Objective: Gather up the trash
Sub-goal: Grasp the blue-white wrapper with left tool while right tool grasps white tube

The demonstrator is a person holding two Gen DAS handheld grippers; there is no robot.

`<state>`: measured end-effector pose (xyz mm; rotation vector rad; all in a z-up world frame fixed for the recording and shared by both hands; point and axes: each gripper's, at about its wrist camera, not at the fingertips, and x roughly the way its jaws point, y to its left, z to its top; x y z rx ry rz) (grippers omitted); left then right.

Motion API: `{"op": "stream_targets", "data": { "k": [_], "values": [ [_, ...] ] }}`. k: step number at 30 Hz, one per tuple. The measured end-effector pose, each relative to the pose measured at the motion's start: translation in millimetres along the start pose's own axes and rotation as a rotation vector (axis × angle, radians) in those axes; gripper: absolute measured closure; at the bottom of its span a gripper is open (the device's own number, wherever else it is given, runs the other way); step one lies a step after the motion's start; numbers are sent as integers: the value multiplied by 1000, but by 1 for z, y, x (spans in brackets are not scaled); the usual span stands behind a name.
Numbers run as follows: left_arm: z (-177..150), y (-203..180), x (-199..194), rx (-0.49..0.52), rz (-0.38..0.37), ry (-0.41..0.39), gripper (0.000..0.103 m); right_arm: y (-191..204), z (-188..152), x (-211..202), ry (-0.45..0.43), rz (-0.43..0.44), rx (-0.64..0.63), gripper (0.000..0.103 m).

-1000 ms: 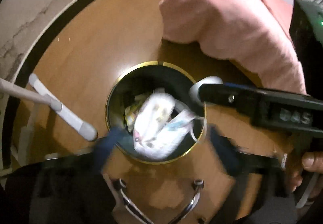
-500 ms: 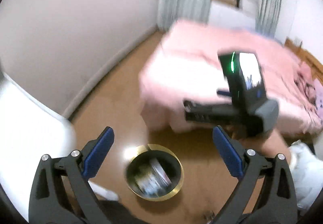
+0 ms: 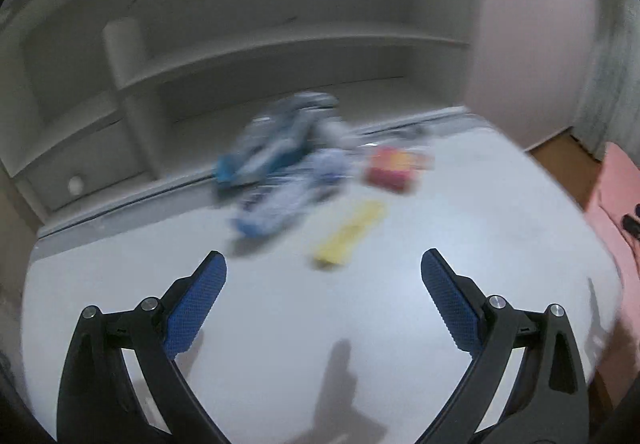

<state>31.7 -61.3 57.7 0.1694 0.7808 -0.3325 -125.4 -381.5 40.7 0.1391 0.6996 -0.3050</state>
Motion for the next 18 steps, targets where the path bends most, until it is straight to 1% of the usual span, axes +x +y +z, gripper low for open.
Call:
{"op": "stream_targets", "data": {
  "k": [2, 4, 6, 7, 8, 9, 10, 12, 13, 14, 15, 17, 18],
  "values": [
    [9, 19, 16, -2, -6, 7, 8, 25, 17, 12, 11, 21, -2, 7],
    [18, 31, 34, 8, -30, 28, 9, 56, 35, 27, 11, 2, -33, 7],
    [28, 29, 56, 29, -54, 54, 11, 85, 53, 45, 21, -16, -49, 7],
    [32, 27, 65, 46, -71, 68, 18, 98, 60, 50, 26, -22, -46, 7],
    [34, 28, 75, 59, -90, 81, 31, 105, 64, 59, 32, -25, -41, 7],
    [33, 23, 78, 65, -97, 91, 34, 118, 72, 72, 44, -25, -33, 7],
    [35, 23, 84, 69, -103, 99, 38, 122, 74, 79, 54, -16, -28, 7],
    [31, 19, 96, 61, -129, 105, 46, 135, 81, 100, 82, 22, -3, 7],
    [28, 19, 99, 55, -123, 104, 50, 143, 86, 114, 101, 39, 18, 7],
    [29, 20, 97, 39, -121, 85, 58, 152, 87, 125, 111, 47, 26, 7],
    [28, 23, 94, -6, -165, 70, 58, 160, 92, 136, 124, 59, 28, 8],
    [27, 27, 95, -66, -221, 79, 61, 175, 99, 154, 136, 56, 9, 10],
    [26, 28, 92, -74, -236, 68, 62, 184, 104, 161, 142, 47, -5, 14]
  ]
}}
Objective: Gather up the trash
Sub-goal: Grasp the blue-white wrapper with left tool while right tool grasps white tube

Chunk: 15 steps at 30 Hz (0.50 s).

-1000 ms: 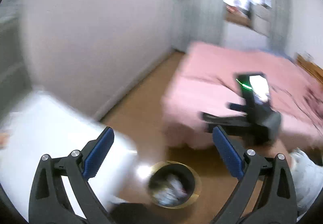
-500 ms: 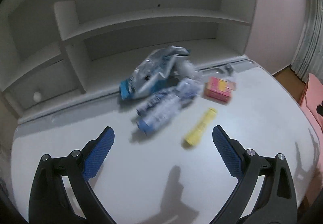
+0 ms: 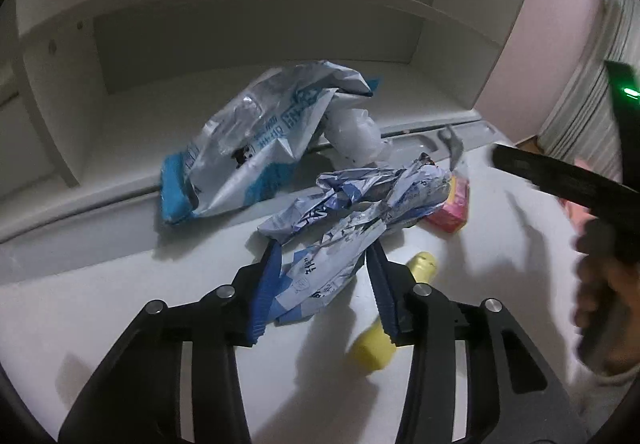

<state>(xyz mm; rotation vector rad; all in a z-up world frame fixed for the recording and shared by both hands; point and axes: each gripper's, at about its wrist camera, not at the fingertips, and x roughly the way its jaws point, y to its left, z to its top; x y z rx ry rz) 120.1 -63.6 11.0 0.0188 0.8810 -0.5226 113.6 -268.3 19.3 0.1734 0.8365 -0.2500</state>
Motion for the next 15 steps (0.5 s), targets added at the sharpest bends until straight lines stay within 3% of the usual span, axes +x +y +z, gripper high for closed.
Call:
{"op": "stream_targets", "data": {
  "k": [4, 9, 13, 15],
  "values": [
    [-2, 6, -9, -29, -28, -38, 66, 16, 10, 27, 67, -11, -24, 43],
    [0, 9, -14, -55, -37, -47, 67, 21, 5, 38, 86, -4, -68, 58],
    [0, 10, -24, -72, -13, -82, 67, 8, -6, 28, 56, 24, -103, 83],
    [-2, 13, -28, -86, -8, -86, 67, 2, -13, 23, 52, 29, -101, 84]
  ]
}}
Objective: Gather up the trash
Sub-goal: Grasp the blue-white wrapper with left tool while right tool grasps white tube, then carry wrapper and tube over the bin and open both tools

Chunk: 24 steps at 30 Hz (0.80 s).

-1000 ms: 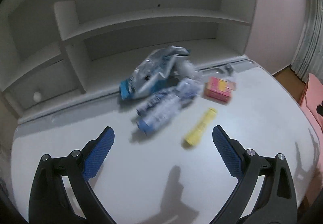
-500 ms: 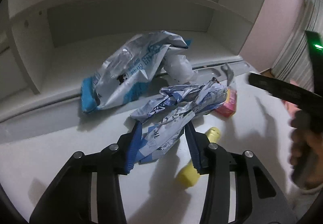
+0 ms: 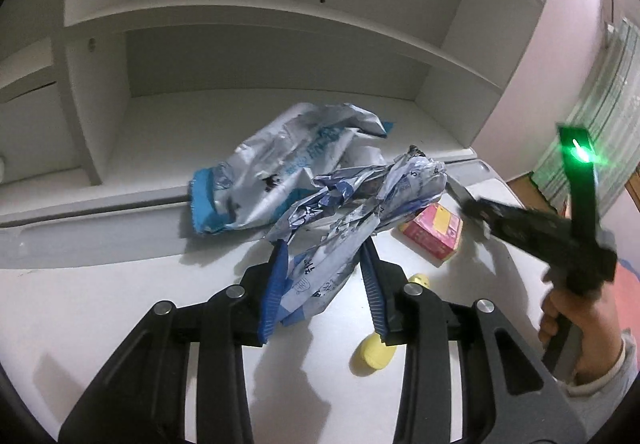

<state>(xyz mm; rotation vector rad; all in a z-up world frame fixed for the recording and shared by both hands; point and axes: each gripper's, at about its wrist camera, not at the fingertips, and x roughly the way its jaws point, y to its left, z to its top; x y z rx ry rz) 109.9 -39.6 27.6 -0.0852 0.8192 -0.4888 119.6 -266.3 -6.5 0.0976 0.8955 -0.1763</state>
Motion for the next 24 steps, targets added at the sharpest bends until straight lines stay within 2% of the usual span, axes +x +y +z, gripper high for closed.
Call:
{"op": "stream_targets", "data": {
  "k": [7, 13, 17, 19, 24],
  "values": [
    [-2, 7, 1, 2, 8, 21, 66, -19, -39, -30, -17, 5, -17, 85],
    [0, 0, 8, 39, 16, 29, 66, -23, -37, -21, -16, 10, -21, 85],
    [-1, -3, 9, 39, 28, 19, 66, -24, -43, -29, -26, 29, -5, 86],
    [0, -2, 7, 33, 28, 6, 66, -29, -44, -36, -59, 50, 21, 86],
    [10, -15, -22, 44, -2, -94, 66, -39, -57, -52, -93, 122, 80, 86]
  ]
}}
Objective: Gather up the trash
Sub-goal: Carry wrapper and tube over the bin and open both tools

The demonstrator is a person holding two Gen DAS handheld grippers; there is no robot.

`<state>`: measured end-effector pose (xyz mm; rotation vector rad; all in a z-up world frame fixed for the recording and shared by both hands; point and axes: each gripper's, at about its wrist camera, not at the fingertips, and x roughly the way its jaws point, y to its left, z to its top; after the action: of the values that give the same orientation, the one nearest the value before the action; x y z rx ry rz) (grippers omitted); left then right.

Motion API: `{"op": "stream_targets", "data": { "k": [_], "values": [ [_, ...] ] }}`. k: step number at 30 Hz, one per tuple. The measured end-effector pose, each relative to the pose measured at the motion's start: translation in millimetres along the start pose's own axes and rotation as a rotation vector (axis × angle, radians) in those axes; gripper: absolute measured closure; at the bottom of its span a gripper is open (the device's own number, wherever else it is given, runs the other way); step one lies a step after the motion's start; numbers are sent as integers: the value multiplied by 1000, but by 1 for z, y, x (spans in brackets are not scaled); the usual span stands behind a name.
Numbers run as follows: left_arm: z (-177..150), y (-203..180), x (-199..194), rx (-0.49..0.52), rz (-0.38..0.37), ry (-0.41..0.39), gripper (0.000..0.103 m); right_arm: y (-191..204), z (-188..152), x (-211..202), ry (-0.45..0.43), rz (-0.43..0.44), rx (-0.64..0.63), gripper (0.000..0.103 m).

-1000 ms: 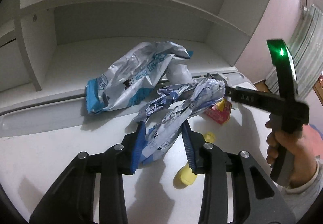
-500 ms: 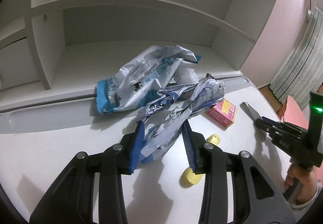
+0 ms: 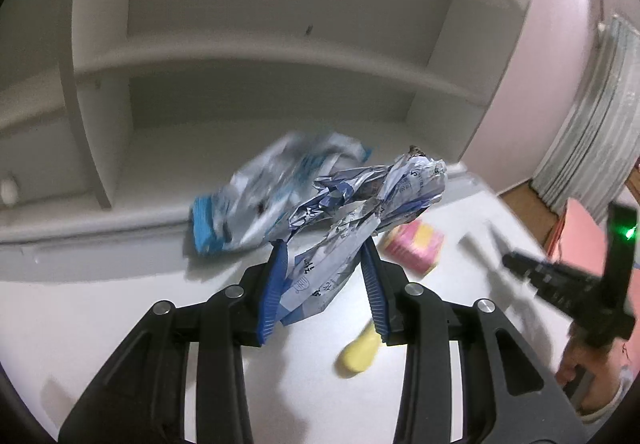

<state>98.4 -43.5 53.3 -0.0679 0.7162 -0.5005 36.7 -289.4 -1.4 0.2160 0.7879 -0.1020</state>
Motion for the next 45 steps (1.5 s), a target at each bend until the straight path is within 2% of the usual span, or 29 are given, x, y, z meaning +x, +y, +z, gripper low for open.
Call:
{"op": "stream_targets", "data": {
  "k": [5, 8, 10, 12, 14, 17, 18, 20, 21, 23, 25, 26, 30, 33, 36, 37, 38, 39, 40, 42, 43, 45],
  "values": [
    [2, -32, -15, 52, -43, -20, 66, -10, -12, -47, -52, 67, -1, 86],
    [-7, -71, -19, 96, -105, 1, 66, -33, -20, -93, -118, 66, 6, 86],
    [-16, -107, -25, 143, -161, 14, 66, -62, -31, -129, -157, 68, 54, 86],
    [-28, -156, -34, 206, -242, 30, 66, -95, -44, -162, -190, 58, 113, 86],
    [-44, -209, -42, 266, -342, 61, 66, -136, -62, -197, -223, 7, 176, 86],
    [-75, -283, -46, 344, -530, 165, 66, -199, -97, -241, -223, -73, 286, 86],
    [-91, -310, -46, 376, -586, 208, 66, -218, -110, -250, -210, -101, 318, 86],
    [-127, -355, -44, 439, -650, 280, 66, -254, -144, -258, -158, -134, 387, 86],
    [-149, -374, -40, 468, -667, 318, 66, -275, -169, -250, -86, -114, 418, 86],
    [-193, -400, -21, 506, -632, 384, 66, -301, -209, -228, 0, -121, 487, 86],
    [-237, -410, 17, 502, -593, 489, 67, -340, -266, -189, 112, -86, 632, 86],
    [-267, -413, 47, 478, -545, 581, 67, -358, -296, -170, 163, -75, 704, 86],
    [-328, -422, 102, 485, -459, 716, 68, -394, -364, -120, 296, -4, 861, 86],
    [-353, -417, 123, 481, -393, 756, 68, -404, -385, -107, 324, 19, 918, 86],
    [-356, -419, 136, 470, -355, 758, 65, -407, -388, -95, 328, 63, 940, 86],
    [-356, -418, 137, 470, -337, 747, 55, -404, -385, -89, 330, 74, 925, 86],
    [-354, -416, 138, 466, -326, 738, 27, -402, -382, -87, 322, 87, 907, 86],
    [-353, -415, 139, 459, -326, 728, 13, -399, -378, -85, 313, 93, 892, 86],
    [-352, -415, 140, 465, -327, 700, 7, -400, -378, -88, 309, 95, 884, 83],
    [-349, -433, 137, 497, -349, 680, 7, -401, -375, -91, 311, 80, 876, 49],
    [-350, -436, 135, 515, -359, 680, 7, -402, -371, -95, 304, 51, 870, 18],
    [-348, -443, 124, 554, -379, 653, 7, -402, -362, -111, 266, 6, 837, 16]
  ]
}}
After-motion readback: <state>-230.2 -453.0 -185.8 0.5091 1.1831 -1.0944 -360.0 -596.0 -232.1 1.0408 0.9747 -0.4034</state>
